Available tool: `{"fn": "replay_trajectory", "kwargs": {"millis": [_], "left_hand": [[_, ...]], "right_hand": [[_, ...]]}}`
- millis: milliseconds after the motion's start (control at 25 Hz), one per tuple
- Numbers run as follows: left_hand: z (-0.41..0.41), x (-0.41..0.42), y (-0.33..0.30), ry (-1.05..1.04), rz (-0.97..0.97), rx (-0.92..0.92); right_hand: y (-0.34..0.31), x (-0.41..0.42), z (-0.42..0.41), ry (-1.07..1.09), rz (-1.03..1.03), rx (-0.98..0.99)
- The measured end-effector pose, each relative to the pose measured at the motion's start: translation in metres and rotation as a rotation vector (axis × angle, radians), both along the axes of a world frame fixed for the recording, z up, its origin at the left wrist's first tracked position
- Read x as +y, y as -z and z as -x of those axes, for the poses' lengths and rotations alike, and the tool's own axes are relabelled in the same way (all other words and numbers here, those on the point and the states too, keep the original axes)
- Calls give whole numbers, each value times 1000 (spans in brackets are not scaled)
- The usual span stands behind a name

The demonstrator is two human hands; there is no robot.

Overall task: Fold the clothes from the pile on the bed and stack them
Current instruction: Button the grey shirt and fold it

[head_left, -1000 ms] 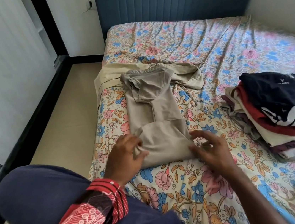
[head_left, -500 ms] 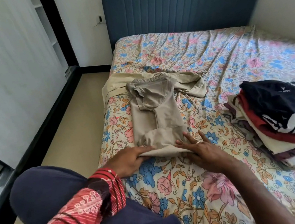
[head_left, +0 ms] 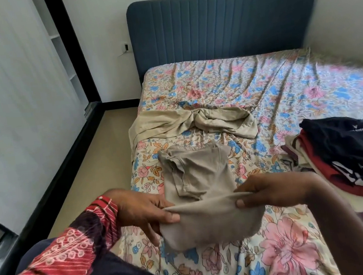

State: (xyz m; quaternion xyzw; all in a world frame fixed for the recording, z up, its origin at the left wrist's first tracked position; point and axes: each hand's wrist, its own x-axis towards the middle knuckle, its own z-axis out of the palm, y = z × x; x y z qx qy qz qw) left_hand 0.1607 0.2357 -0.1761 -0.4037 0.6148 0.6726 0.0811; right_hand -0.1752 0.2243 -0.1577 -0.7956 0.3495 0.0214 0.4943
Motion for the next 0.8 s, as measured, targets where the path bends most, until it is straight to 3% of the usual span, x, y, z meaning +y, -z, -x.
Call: {"fn": "replay_trajectory", "kwargs": {"millis": [160,280,360,480,600,680,800], "left_hand": [[-10,-58,-21,-224,103,24],[-6,-111,-29,-456,290,51],[8,-143,-14,-678,551,2],[37,-156,31,-953,990,-212],[58,-126,85,-718,992,-437],[58,-113,114,-557,997,-598],[53,-108,137,-534,1094,-655]], "right_hand": [[-7,-58,-15,241,135,-156],[-3,-111,-30,492,221,-215],[11,-150,-45,739,281,-163],[43,-176,-60,1023,503,120],[71,-147,-54,1163,476,113],[93,-122,-53,1145,394,205],[113,-110,-59,1107,275,246]]}}
